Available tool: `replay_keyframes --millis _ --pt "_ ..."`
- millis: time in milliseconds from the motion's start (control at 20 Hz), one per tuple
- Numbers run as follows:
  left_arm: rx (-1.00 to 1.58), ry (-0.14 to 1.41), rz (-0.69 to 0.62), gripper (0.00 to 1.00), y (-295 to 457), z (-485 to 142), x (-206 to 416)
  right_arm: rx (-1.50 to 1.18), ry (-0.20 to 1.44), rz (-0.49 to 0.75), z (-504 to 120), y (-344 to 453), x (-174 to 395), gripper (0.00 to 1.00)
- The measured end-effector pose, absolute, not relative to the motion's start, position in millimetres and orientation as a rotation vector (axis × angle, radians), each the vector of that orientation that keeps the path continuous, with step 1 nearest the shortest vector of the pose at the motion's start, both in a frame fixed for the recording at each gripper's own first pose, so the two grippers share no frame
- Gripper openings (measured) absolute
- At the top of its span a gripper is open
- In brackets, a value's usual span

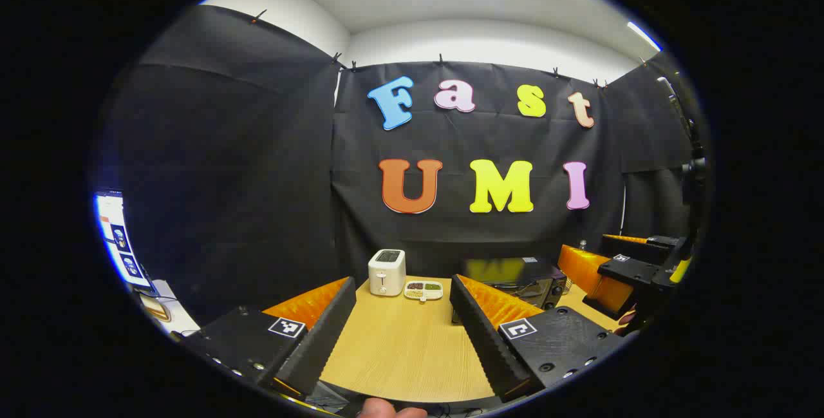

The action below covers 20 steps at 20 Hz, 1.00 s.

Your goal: Open the electric oven with the left hand, put the food in, and close the electric oven.

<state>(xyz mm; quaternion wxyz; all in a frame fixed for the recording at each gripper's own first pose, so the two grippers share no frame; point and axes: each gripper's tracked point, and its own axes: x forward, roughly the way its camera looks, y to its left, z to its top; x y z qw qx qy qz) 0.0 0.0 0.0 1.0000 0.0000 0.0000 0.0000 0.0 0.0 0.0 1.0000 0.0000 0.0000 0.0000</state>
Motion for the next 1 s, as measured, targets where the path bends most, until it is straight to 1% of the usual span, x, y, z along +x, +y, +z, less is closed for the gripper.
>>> replay_keyframes --millis 350,800,1000 --pt "0.002 -0.001 -0.022 0.94 -8 -4 1 0.001 -0.002 -0.039 -1 -21 -6 1.00" --pt "0.013 0.003 0.014 0.94 8 -4 -6 0.017 0.007 -0.010 -8 -6 -5 1.00" --pt "-0.002 0.004 -0.010 0.94 -4 -7 -1 0.005 0.007 -0.050 -6 -24 -12 1.00"
